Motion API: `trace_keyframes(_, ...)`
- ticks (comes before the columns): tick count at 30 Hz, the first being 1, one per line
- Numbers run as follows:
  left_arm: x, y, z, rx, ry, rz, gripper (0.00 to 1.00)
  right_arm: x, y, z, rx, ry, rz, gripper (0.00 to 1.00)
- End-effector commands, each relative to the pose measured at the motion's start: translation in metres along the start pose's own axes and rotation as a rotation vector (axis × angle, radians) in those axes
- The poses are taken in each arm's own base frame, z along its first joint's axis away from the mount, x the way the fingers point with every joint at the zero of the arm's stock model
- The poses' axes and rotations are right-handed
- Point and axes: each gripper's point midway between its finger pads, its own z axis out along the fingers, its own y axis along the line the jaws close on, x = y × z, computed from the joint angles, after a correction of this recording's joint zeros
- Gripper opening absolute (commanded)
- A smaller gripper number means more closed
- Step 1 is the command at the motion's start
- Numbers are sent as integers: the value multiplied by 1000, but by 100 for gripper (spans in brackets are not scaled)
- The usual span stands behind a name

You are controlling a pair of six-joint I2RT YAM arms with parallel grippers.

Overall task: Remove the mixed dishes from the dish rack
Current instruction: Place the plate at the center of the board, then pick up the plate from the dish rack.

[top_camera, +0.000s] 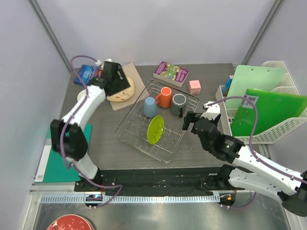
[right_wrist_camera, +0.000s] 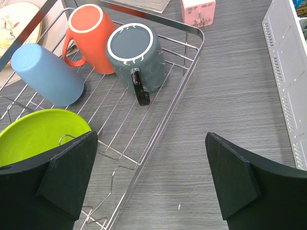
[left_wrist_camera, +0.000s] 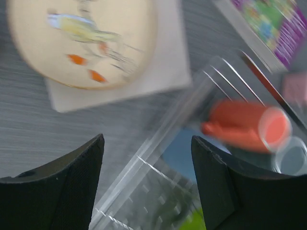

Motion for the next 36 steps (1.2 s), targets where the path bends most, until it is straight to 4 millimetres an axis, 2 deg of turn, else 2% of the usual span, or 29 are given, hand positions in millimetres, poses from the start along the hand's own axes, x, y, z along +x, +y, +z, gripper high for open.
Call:
trace_keyframes(1, 42, -91, -98, 214, -216, 321, 73, -16, 1, 0, 7, -54, 53, 98)
trace_keyframes(2, 55, -97, -109, 241, -227, 359, 73, -19, 0, -1, 16, -63, 57, 98)
trace_keyframes(3, 73, -88, -114, 225, -235, 386, 73, -20, -1, -1, 19, -67, 60, 98)
trace_keyframes(4, 95, -106, -129, 298, -246, 423, 73, -20, -1, -1, 18, -69, 59, 98)
trace_keyframes(5, 106, -107, -134, 313, -258, 457, 73, -20, -1, -1, 16, -69, 55, 98)
trace_keyframes(6, 117, -104, -135, 312, -279, 484, 73, -21, 0, -2, 12, -69, 57, 98)
trace_keyframes(7, 131, -93, -136, 280, -312, 515, 74, -21, 0, -1, 13, -67, 54, 99)
trace_keyframes(11, 156, -79, -128, 288, -266, 495, 74, -15, 5, 2, 1, -45, 48, 99)
trace_keyframes(15, 173, -72, -123, 283, -237, 507, 74, -11, 7, 4, 0, -32, 48, 98)
trace_keyframes(18, 187, -74, -121, 296, -214, 525, 73, -9, 10, 6, 0, -21, 44, 98)
trace_keyframes(26, 209, -78, -117, 308, -185, 556, 68, -7, 9, 7, 3, -19, 42, 98)
trace_keyframes(33, 231, -71, -106, 284, -154, 603, 55, -2, 8, 8, 7, -9, 38, 98)
trace_keyframes(36, 239, -68, -100, 267, -155, 626, 44, -1, 8, 8, 7, -7, 33, 98)
